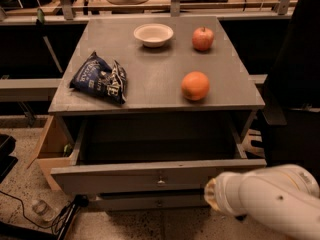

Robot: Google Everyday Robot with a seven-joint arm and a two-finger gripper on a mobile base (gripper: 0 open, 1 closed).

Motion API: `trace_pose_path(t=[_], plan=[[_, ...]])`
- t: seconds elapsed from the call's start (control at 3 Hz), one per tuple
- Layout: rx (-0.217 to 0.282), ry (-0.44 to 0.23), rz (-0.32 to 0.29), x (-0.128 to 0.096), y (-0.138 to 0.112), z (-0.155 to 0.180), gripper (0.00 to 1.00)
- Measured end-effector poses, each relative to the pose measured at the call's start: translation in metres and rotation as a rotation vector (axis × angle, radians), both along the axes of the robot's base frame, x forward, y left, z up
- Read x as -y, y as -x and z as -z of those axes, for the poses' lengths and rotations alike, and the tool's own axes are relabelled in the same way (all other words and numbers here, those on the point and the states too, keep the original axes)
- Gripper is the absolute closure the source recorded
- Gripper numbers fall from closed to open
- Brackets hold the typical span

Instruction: Close top drawer

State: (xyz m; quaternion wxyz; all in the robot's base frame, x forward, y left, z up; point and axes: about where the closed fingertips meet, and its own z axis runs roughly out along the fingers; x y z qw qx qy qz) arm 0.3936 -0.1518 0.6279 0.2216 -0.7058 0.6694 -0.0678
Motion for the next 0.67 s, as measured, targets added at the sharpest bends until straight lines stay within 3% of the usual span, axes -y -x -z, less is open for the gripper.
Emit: trace_pose_path(t=[0.33, 0.67], plan=[[0.039, -0.015, -0.031, -0.0093, -0.0676, 0.0087, 1.0], [0.039, -0.015, -0.031, -0.0093, -0.0676, 0.0087, 1.0]])
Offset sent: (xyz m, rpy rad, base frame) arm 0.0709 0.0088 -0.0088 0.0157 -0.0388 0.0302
